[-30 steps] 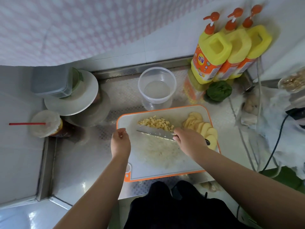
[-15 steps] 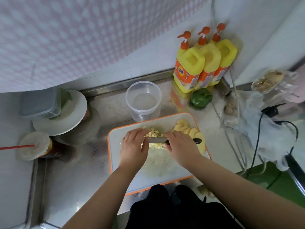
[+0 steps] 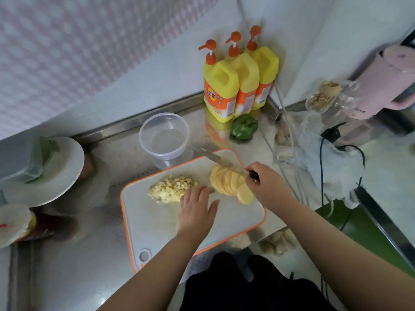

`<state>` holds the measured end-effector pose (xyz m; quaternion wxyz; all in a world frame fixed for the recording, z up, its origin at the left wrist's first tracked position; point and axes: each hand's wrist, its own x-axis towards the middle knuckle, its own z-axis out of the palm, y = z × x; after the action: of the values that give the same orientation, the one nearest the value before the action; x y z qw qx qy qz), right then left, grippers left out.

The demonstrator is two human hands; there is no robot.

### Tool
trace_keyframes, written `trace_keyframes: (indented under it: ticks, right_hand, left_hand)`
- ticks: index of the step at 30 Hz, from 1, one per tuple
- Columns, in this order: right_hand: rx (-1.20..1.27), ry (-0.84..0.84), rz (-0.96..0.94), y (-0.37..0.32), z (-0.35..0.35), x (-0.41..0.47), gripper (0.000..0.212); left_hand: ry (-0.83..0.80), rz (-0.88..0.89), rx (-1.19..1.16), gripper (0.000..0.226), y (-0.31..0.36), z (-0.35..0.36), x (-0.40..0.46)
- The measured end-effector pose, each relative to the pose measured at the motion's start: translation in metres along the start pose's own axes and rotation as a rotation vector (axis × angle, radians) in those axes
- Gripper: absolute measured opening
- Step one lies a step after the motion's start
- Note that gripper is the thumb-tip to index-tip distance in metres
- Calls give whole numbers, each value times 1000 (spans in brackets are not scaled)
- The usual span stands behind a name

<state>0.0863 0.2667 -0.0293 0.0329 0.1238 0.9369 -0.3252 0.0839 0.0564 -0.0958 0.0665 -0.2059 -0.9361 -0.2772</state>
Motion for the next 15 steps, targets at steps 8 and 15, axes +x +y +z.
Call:
trace_keyframes:
  ticks: [8,15]
  right_hand:
    - [75,12,93,24,-29,-1,4]
    - [112,28,86,38,-41,12,6]
  left_hand:
    - [-621,-15,265,89,63,46,59]
    - [-690,66,536,92,68,79,74]
